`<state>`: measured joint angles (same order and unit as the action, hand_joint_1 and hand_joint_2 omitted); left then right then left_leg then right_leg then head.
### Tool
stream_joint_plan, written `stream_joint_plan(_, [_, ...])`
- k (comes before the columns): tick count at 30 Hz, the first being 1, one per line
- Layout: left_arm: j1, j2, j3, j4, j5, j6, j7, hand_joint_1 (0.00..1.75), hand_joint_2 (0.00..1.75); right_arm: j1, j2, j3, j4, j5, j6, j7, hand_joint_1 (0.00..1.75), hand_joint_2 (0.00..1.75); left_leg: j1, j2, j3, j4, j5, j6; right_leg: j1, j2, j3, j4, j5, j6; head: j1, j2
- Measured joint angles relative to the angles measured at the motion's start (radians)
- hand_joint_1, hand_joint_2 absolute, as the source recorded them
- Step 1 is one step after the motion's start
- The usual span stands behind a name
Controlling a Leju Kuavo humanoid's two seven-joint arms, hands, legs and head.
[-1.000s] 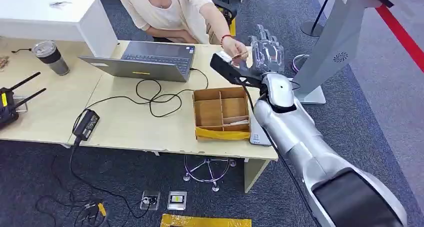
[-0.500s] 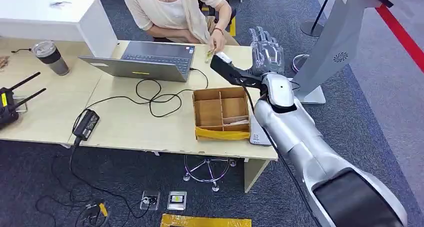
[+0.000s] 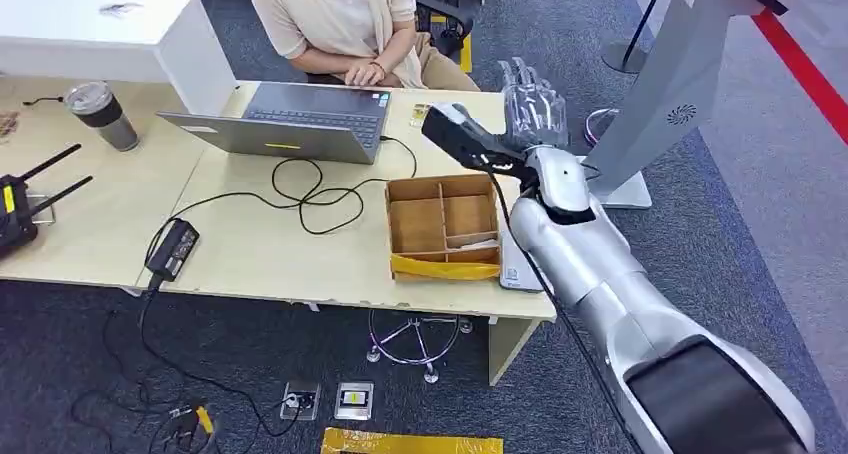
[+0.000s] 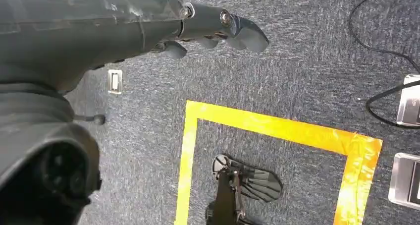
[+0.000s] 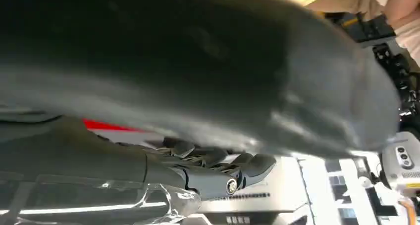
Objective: Pass the card to the sensor for recognition and then transmit it.
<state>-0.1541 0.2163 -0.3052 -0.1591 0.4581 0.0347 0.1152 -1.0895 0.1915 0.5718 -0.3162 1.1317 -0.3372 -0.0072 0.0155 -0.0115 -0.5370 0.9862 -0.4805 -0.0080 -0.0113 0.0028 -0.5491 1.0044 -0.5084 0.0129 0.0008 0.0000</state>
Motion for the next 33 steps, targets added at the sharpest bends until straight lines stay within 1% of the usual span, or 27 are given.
stream_joint_plan(2, [0.003, 0.002, 0.0, 0.0, 0.007, -0.003, -0.005, 0.0, 0.0, -0.002, -0.013, -0.027, 0.0, -0.099, 0.003, -0.03, 0.0, 0.0, 0.0, 0.0, 0.0, 0.0, 0.0, 0.0, 0.0, 0.0, 0.0, 0.0, 0.0, 0.0, 0.0, 0.0])
stream_joint_plan(3, [0.006, 0.002, 0.0, 0.0, 0.01, -0.004, -0.01, 0.0, 0.0, -0.003, -0.029, -0.053, 0.0, -0.156, 0.013, -0.044, 0.0, 0.0, 0.0, 0.0, 0.0, 0.0, 0.0, 0.0, 0.0, 0.0, 0.0, 0.0, 0.0, 0.0, 0.0, 0.0])
stream_joint_plan(5, [0.013, 0.002, 0.0, 0.0, 0.018, -0.003, -0.011, 0.0, 0.0, -0.011, -0.065, -0.096, 0.0, -0.25, 0.065, -0.062, 0.0, 0.0, 0.0, -0.001, 0.0, 0.002, 0.0, 0.0, 0.0, -0.001, -0.001, -0.001, 0.0, 0.0, 0.0, 0.0])
stream_joint_plan(6, [0.018, 0.002, 0.0, 0.0, 0.024, -0.003, -0.012, 0.0, 0.0, -0.014, -0.095, -0.12, 0.0, -0.291, 0.092, -0.073, 0.0, 0.0, 0.0, -0.002, 0.0, 0.002, 0.0, 0.0, 0.0, -0.001, -0.001, -0.001, 0.0, 0.0, 0.0, 0.0])
stream_joint_plan(9, [0.044, 0.004, -0.001, 0.0, 0.038, -0.003, -0.018, 0.0, 0.0, -0.02, -0.208, -0.184, 0.0, -0.33, 0.144, -0.095, 0.0, 0.0, -0.001, -0.004, -0.002, 0.005, 0.0, 0.0, 0.0, -0.003, 0.001, -0.001, 0.0, 0.0, 0.0, 0.0])
stream_joint_plan(11, [0.055, 0.006, -0.001, 0.002, 0.043, 0.0, -0.018, 0.0, 0.0, -0.023, -0.291, -0.225, 0.002, -0.338, 0.163, -0.092, 0.0, 0.0, -0.001, -0.003, -0.003, 0.006, -0.001, 0.001, -0.001, -0.002, 0.0, -0.001, 0.001, 0.001, 0.0, 0.0])
stream_joint_plan(12, [0.055, 0.007, -0.001, 0.002, 0.046, 0.0, -0.018, 0.0, 0.0, -0.023, -0.321, -0.239, 0.003, -0.34, 0.172, -0.088, 0.0, 0.0, -0.001, -0.003, -0.004, 0.006, -0.001, 0.001, -0.001, -0.002, 0.0, -0.001, 0.001, 0.001, 0.0, 0.0])
stream_joint_plan(15, [0.055, 0.009, -0.001, 0.003, 0.052, 0.0, -0.018, 0.0, 0.0, -0.021, -0.43, -0.285, 0.009, -0.351, 0.193, -0.067, 0.0, 0.0, -0.001, -0.003, -0.005, 0.007, -0.002, 0.002, -0.001, -0.002, -0.002, -0.001, 0.001, 0.002, 0.0, 0.0])
stream_joint_plan(20, [0.055, 0.01, -0.001, 0.003, 0.062, 0.0, -0.021, 0.0, 0.0, 0.01, -0.565, -0.344, 0.019, -0.398, 0.225, -0.025, 0.0, 0.0, -0.001, -0.003, -0.006, 0.007, -0.002, 0.002, -0.001, -0.002, -0.003, -0.001, 0.001, 0.002, 0.0, 0.0])
stream_joint_plan(23, [0.056, 0.009, -0.001, 0.003, 0.062, 0.0, -0.03, 0.0, 0.0, 0.062, -0.634, -0.379, 0.024, -0.425, 0.221, 0.005, 0.0, 0.0, 0.0, -0.003, -0.006, 0.007, -0.002, 0.002, 0.0, -0.002, -0.003, -0.001, 0.001, 0.002, 0.0, 0.0])
stream_joint_plan(28, [0.056, 0.007, -0.001, 0.003, 0.063, 0.003, -0.032, 0.0, 0.0, 0.183, -0.732, -0.444, 0.037, -0.477, 0.179, 0.039, 0.0, 0.0, 0.0, -0.003, -0.007, 0.007, -0.003, 0.003, -0.001, -0.003, -0.004, -0.001, 0.001, 0.002, 0.0, 0.0])
stream_joint_plan(32, [0.055, 0.008, -0.002, 0.003, 0.07, 0.006, -0.032, 0.0, 0.0, 0.254, -0.799, -0.503, 0.047, -0.511, 0.184, 0.041, 0.0, 0.0, 0.0, -0.002, -0.008, 0.007, -0.003, 0.003, -0.001, -0.002, -0.004, -0.001, 0.001, 0.002, 0.0, 0.0])
stream_joint_plan(33, [0.056, 0.009, -0.002, 0.003, 0.072, 0.007, -0.032, 0.0, 0.0, 0.266, -0.808, -0.511, 0.05, -0.515, 0.185, 0.041, 0.0, 0.0, 0.0, -0.002, -0.008, 0.007, -0.003, 0.003, -0.001, -0.002, -0.005, -0.001, 0.001, 0.002, 0.0, 0.0])
